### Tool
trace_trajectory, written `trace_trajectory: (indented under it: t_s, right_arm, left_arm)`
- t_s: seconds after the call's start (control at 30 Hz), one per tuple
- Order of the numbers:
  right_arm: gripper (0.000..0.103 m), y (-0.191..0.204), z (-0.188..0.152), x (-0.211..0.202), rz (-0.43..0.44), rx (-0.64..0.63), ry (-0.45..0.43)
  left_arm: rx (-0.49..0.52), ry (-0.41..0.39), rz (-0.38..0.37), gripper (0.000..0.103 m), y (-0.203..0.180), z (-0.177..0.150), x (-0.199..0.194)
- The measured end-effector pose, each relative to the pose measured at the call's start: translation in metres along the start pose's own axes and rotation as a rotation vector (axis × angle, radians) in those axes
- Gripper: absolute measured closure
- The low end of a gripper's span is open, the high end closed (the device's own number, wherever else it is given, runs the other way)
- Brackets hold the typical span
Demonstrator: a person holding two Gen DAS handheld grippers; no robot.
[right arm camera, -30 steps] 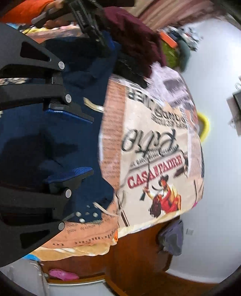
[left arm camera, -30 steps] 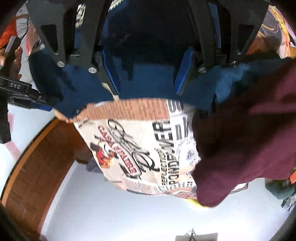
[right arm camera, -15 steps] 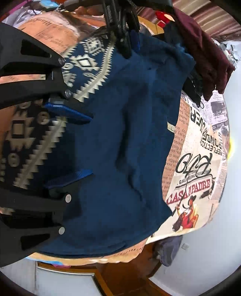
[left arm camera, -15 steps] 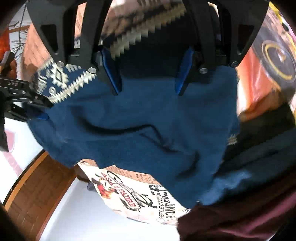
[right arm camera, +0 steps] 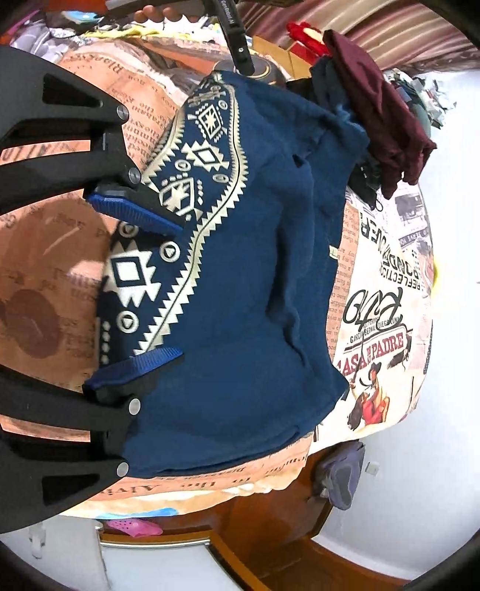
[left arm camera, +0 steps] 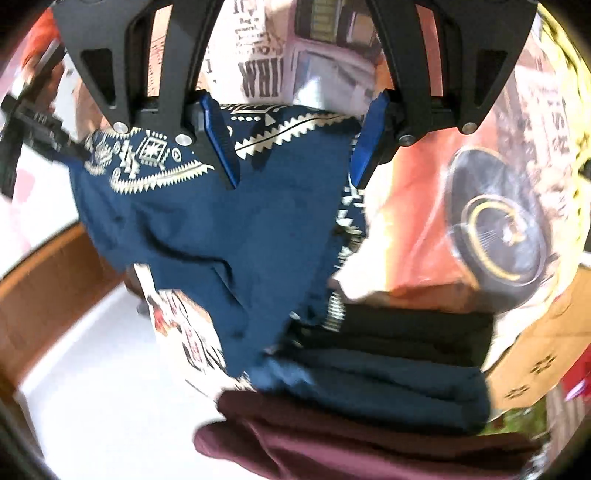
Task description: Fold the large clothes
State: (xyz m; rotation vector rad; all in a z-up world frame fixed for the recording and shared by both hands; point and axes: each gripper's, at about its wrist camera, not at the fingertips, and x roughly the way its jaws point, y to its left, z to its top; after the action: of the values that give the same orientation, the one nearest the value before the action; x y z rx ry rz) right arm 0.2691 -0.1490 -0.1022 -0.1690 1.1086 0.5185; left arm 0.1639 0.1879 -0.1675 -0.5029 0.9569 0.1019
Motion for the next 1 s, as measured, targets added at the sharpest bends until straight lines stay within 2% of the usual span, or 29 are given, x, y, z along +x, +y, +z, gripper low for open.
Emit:
trace_trajectory:
  t_s: [0.1,0.27,0.37,0.53,0.6,0.67,0.87,1.0]
  right_arm:
    - [0.043,0.001,-0.001,-0.008,0.01,0.016,-0.021]
    - [0.043,0.005,-0.002,-0.014,0.041,0.034,-0.043]
    - [0.043,0.01,-0.003,-0.013,0.056,0.032,-0.042]
    - [0.042,0.017,-0.004,-0.015,0.067,0.013,-0.047]
    - [0.042,0.019,-0.003,-0.014,0.07,0.007,-0.047]
    - [0.042,0.02,-0.003,-0.011,0.074,0.007,-0.043]
    - [0.042,0.023,-0.001,-0.002,0.102,0.012,-0.026]
    - [0.042,0.026,0.0,0.006,0.113,0.018,-0.021]
  left_arm:
    - [-0.073,0.0,-0.052,0.042,0.008,-0.006,-0.007]
    - [-0.213,0.113,-0.236,0.042,0.017,-0.021,0.01]
    - [-0.291,0.175,-0.306,0.042,0.015,-0.03,0.033]
    - [-0.36,0.17,-0.326,0.042,0.021,-0.034,0.044]
    - [-0.438,0.157,-0.343,0.042,0.029,-0.037,0.044]
    - [-0.468,0.151,-0.35,0.042,0.032,-0.038,0.041]
    - [-0.419,0.089,-0.204,0.04,0.04,-0.041,0.024]
    - [-0.437,0.105,-0.257,0.035,0.051,-0.036,0.042]
